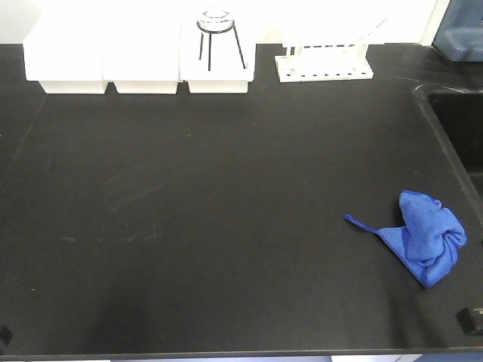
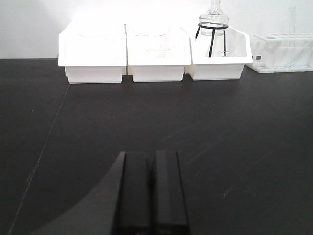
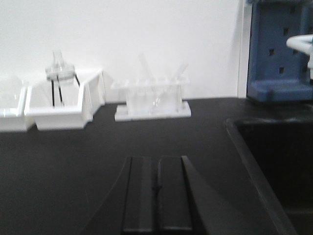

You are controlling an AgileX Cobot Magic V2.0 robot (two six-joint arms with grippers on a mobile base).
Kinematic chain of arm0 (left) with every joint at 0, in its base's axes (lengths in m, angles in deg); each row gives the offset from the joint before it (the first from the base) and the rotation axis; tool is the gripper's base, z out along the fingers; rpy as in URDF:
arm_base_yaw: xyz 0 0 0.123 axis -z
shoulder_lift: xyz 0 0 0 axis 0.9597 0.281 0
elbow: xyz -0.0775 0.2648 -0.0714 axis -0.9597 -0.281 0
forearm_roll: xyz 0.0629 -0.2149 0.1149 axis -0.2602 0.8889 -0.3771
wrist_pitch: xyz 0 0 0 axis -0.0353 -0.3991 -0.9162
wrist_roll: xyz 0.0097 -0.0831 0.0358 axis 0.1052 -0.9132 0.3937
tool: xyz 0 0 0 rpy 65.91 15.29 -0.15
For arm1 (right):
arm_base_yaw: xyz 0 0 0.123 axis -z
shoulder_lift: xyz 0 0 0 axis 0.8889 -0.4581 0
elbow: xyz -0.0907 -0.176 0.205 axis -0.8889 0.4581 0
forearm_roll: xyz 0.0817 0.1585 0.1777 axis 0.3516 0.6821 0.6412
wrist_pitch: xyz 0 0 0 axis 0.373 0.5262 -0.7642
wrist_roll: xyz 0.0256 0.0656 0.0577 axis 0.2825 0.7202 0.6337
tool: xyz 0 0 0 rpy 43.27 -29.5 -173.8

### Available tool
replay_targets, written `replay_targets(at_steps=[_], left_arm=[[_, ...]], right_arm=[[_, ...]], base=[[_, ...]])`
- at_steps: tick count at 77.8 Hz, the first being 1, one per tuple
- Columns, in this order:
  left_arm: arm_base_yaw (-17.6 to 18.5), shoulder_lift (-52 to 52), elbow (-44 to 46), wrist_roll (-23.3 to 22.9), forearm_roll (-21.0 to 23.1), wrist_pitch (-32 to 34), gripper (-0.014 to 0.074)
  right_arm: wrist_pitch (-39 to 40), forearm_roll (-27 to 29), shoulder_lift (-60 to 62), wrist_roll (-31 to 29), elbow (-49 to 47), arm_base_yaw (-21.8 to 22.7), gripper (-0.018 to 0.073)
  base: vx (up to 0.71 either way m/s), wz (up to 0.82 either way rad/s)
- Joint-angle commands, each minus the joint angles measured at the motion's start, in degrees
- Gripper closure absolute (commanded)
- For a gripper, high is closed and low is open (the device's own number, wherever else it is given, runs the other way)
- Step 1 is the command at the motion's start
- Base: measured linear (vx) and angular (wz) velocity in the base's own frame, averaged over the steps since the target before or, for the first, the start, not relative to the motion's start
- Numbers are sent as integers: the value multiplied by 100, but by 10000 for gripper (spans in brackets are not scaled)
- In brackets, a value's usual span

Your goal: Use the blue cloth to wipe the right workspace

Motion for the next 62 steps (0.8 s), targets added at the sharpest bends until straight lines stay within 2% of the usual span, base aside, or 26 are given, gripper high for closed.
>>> replay_targets(at_steps=[1, 14, 21, 32, 48, 62], left_arm=[[-15, -59, 142, 1, 32, 455, 603], [-15, -59, 142, 1, 32, 455, 603], [-15, -59, 142, 1, 32, 455, 603], [-15, -59, 142, 1, 32, 455, 603], [-15, -59, 142, 1, 32, 455, 603], [-15, -59, 142, 1, 32, 455, 603]], right_arm=[[828, 230, 64, 114, -51, 9, 567], [759, 286, 48, -233, -834, 9, 567], [339, 286, -186, -549, -1537, 9, 567], [-929, 281, -1288, -871, -2966, 9, 567], [-3007, 8, -3341, -901, -4955, 9, 567], [-3552, 87, -4272, -810, -5662, 9, 567]], base=[[0, 0], [0, 0], [0, 0], [0, 0], [0, 0], [0, 0]])
